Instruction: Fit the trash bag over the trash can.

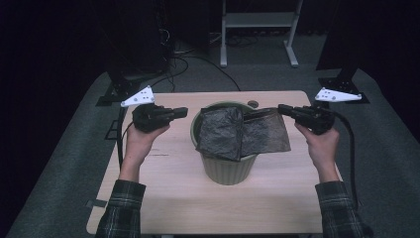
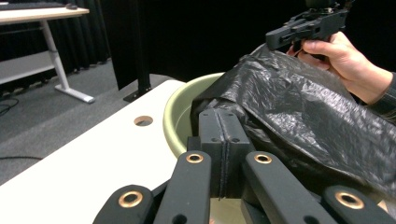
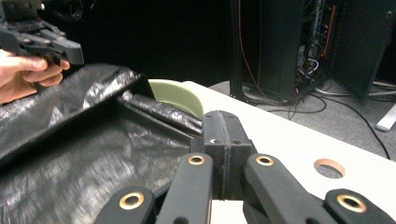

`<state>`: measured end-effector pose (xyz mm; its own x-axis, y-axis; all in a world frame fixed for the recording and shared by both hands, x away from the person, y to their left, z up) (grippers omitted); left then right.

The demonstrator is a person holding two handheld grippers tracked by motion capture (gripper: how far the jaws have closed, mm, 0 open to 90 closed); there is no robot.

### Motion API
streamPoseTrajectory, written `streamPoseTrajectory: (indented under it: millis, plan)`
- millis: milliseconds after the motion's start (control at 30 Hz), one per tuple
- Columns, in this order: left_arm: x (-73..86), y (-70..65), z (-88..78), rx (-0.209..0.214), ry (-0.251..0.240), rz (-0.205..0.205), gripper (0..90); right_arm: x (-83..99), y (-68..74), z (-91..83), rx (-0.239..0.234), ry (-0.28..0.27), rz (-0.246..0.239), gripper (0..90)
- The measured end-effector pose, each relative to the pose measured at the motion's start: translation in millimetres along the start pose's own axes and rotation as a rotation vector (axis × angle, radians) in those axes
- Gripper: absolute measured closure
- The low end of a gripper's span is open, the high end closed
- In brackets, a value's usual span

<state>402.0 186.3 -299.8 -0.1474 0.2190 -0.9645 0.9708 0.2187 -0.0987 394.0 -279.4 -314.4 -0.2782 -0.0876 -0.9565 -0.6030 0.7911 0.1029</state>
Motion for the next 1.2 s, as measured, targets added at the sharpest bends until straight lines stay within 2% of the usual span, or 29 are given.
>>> streamPoseTrajectory:
  millis: [67,200,267,300,400,467,500,700,933,1100,1133,1200]
  plan:
    - [-0.1,-2.0,2.7,0.01,-0.007,0.002,85.6,1.5,-0.5,0.7,0.002,0.003,0.001,90.0]
    - [-3.7,-8.5,11.7,0.029,0.009,0.024,76.1,2.8,0.6,2.8,-0.007,0.016,-0.005,89.9]
    - [-5.4,-11.6,15.5,0.043,0.013,0.032,72.8,3.2,0.8,2.5,0.0,0.017,-0.006,82.7]
    - [-6.0,-13.1,17.0,0.048,0.019,0.038,70.5,3.1,0.6,2.2,-0.001,0.017,-0.002,74.0]
    - [-6.8,-16.4,20.0,0.055,0.037,0.034,65.5,2.1,1.9,-2.3,-0.002,0.02,-0.013,70.4]
    - [-6.5,-19.1,19.7,0.062,0.037,0.033,63.3,0.9,4.1,-7.0,-0.005,0.015,-0.016,66.5]
    - [-6.1,-20.8,19.0,0.065,0.035,0.034,59.5,1.1,7.9,-12.1,-0.014,0.012,-0.019,61.4]
    - [1.4,-31.6,7.9,0.055,0.036,0.035,53.7,11.6,18.1,-23.9,-0.036,0.019,-0.025,55.0]
    - [9.0,-42.6,1.8,0.051,0.051,0.031,48.4,28.3,28.5,-40.2,-0.07,0.011,0.0,49.0]
    - [10.8,-45.2,3.3,0.059,0.046,0.022,46.2,36.0,30.2,-37.7,-0.11,0.023,0.04,47.5]
    - [11.1,-45.4,3.7,0.058,0.045,0.021,46.0,37.4,30.9,-35.5,-0.109,0.031,0.04,49.8]
    - [11.7,-45.1,3.5,0.059,0.05,0.017,44.6,39.6,32.1,-31.7,-0.131,0.049,0.033,60.2]
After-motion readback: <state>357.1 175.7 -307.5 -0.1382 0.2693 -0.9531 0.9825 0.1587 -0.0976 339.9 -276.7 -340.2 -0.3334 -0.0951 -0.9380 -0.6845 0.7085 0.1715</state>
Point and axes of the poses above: each handheld gripper's, and its own axes: z roughly forward along the jaws, x roughly out of its underside, y roughly to its left, the point moved 1 cm from there along z, roughly forward along the jaws, and after that the axes turned 13 degrees about x, right-handed, at the moved point
